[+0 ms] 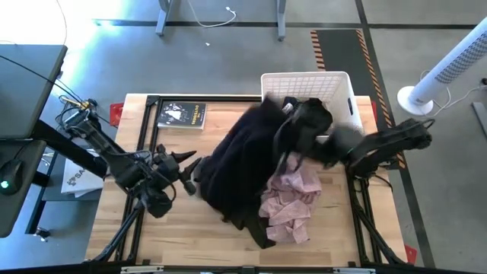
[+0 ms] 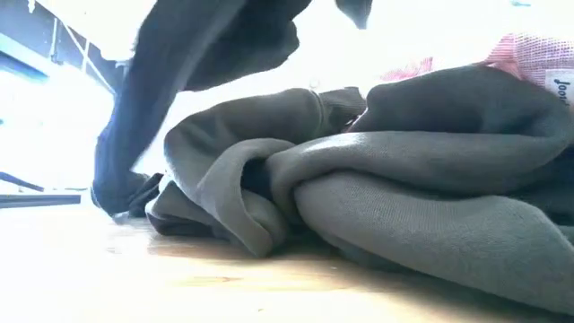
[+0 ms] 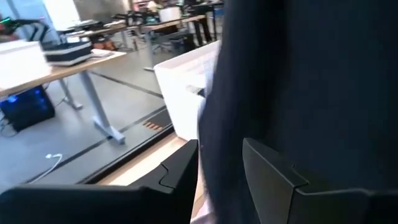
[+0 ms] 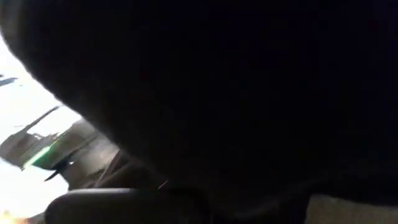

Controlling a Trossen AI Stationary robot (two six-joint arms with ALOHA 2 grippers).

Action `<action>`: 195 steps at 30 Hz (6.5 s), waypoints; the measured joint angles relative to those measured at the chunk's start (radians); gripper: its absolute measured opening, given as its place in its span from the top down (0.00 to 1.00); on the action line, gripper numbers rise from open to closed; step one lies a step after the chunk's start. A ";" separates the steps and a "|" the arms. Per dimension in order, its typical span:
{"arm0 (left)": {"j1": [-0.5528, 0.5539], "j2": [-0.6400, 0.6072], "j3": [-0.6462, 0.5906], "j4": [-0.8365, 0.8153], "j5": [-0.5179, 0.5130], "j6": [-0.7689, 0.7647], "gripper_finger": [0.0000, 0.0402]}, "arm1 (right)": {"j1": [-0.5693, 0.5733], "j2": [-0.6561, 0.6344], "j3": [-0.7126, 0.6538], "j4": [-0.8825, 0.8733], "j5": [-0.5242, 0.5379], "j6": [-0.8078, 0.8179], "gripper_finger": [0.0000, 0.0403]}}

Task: Sort clothes
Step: Put the black shirt into the white bin, then put the pink shirt into the white bin

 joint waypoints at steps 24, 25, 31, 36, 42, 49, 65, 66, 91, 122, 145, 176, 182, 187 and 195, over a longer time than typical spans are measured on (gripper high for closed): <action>0.057 0.068 -0.093 0.136 0.004 0.068 0.69 | -0.614 -0.114 0.473 -1.112 0.168 0.244 0.95; 0.057 0.068 -0.093 0.136 0.005 0.069 0.69 | -0.612 -0.117 0.491 -1.124 0.230 0.242 0.95; 0.070 0.068 -0.093 0.136 0.007 0.069 0.69 | -0.569 -0.140 0.632 -0.991 0.516 0.030 0.95; 0.091 0.068 -0.093 0.135 0.047 0.069 0.69 | -0.564 -0.138 0.708 -0.930 0.577 -0.109 0.95; 0.103 0.068 -0.093 0.135 0.075 0.068 0.69 | -0.564 -0.132 0.723 -1.165 0.424 0.128 0.95; 0.103 0.068 -0.092 0.137 0.078 0.068 0.69 | -0.588 -0.057 0.721 -1.457 0.045 0.390 0.95; 0.103 0.068 -0.092 0.139 0.104 0.068 0.69 | -0.620 0.023 0.533 -1.802 -0.160 0.585 0.95; 0.103 0.068 -0.092 0.139 0.105 0.068 0.69 | -0.630 0.001 0.471 -1.780 -0.171 0.583 0.95; 0.108 0.068 -0.092 0.144 0.101 0.068 0.69 | -1.020 0.178 -0.243 -1.114 -0.672 0.456 0.94; 0.108 0.068 -0.092 0.142 0.106 0.068 0.69 | -1.030 -0.213 -0.182 -0.975 -0.519 0.438 0.65; 0.109 0.068 -0.092 0.143 0.106 0.051 0.69 | -1.110 -0.165 -0.672 -0.614 -0.857 0.490 0.61; 0.134 0.068 -0.092 0.135 0.157 0.052 0.69 | -0.896 -0.259 -0.235 -0.949 -0.458 0.422 0.61; 0.125 0.068 -0.092 0.137 0.160 0.107 0.69 | -0.618 -0.413 -0.333 -0.793 -0.463 0.500 0.61; 0.110 0.083 -0.092 0.186 0.164 0.190 0.69 | -0.325 -0.438 -0.472 -0.585 -0.466 0.544 0.61; 0.107 0.235 -0.092 0.559 0.380 0.604 0.70 | 0.004 -0.317 -0.523 -0.428 -0.401 0.544 0.61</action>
